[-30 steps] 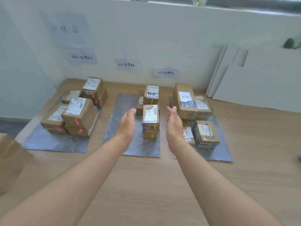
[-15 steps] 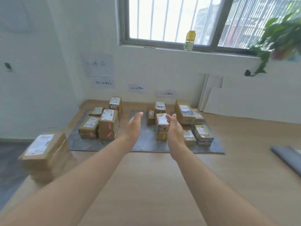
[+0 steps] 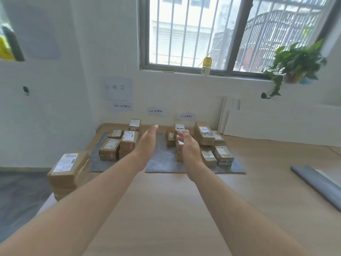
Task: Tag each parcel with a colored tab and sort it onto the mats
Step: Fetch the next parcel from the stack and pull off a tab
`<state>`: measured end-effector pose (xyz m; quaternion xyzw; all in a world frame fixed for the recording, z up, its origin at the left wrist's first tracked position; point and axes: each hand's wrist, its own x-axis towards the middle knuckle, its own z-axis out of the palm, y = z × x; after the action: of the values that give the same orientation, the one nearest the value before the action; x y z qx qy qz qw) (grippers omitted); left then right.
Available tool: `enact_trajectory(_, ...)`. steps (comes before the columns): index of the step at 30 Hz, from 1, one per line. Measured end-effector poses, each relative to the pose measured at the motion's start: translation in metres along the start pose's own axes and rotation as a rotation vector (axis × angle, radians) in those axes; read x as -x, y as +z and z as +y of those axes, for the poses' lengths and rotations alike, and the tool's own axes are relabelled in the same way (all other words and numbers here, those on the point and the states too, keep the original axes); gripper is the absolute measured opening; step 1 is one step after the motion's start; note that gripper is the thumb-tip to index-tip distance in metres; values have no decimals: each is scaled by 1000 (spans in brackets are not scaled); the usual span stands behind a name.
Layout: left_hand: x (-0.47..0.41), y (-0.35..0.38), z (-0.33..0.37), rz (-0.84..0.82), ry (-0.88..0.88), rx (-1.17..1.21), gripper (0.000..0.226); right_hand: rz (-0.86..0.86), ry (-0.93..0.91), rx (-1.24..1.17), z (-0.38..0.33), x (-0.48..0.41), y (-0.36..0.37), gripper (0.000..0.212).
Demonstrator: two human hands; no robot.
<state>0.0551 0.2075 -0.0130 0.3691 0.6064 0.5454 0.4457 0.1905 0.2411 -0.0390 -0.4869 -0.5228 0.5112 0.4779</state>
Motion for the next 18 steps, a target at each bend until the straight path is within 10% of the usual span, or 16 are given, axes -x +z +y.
enact_trajectory(6, 18, -4, 0, 20, -8, 91, 101, -72, 7, 4, 4, 9, 1, 43)
enact_trajectory(12, 26, -48, -14, 141, -10, 11, 34, -180, 19, 1, 10, 20, 36, 41)
enact_trajectory(18, 27, -115, -23, 230, 15, 16, 37, -288, 10, 9, 5, 26, 102, 37)
